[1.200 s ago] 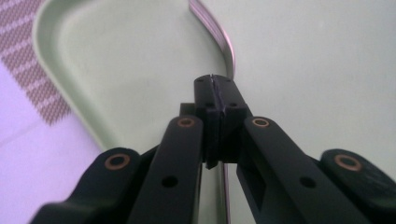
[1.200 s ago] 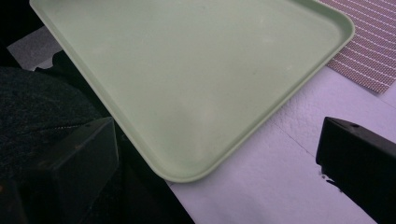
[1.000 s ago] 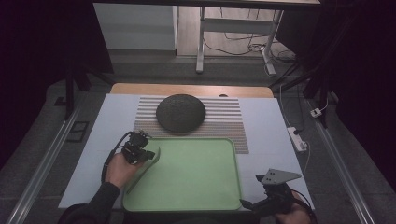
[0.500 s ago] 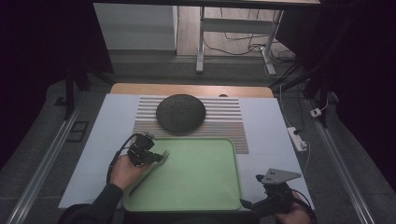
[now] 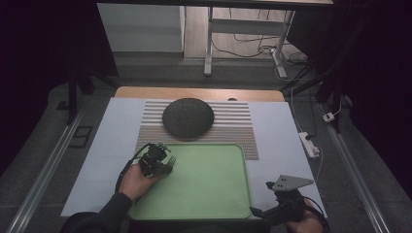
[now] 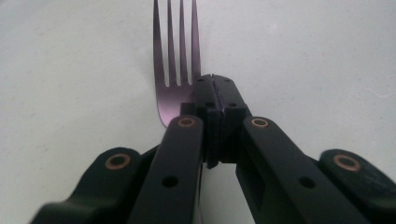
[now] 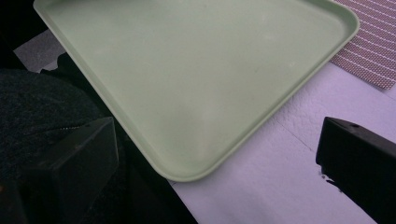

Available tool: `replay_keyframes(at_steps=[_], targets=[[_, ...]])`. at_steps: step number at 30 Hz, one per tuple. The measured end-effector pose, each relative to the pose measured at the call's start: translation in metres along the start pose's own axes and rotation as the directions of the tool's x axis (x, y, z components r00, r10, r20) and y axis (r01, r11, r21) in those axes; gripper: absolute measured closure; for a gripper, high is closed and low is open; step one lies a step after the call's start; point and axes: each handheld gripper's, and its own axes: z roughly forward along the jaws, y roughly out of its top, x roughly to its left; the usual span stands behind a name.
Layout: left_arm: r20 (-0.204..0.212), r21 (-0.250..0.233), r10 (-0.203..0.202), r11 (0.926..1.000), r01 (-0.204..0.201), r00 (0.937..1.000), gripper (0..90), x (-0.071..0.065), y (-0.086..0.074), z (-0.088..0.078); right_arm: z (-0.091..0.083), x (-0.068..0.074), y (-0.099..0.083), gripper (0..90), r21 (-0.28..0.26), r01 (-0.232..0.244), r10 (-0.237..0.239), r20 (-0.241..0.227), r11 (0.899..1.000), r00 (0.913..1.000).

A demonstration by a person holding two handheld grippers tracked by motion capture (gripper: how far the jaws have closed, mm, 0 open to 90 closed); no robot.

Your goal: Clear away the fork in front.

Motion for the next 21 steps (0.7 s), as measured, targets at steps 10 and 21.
replay_keyframes(at_steps=[10,21], targets=[[-0.022,-0.003,-0.094,0.9956,0.094,0.9953,88.6,0.027,-0.009,-0.010,-0.001,-0.002,0.000,0.0,-0.006,-0.015,0.015,-0.007,1.000,0.9999],[-0.040,-0.008,-0.161,0.9870,0.160,0.9862,88.5,0.042,-0.015,-0.016,-0.001,-0.003,0.000,0.0,-0.005,-0.019,0.019,-0.010,1.000,0.9998]])
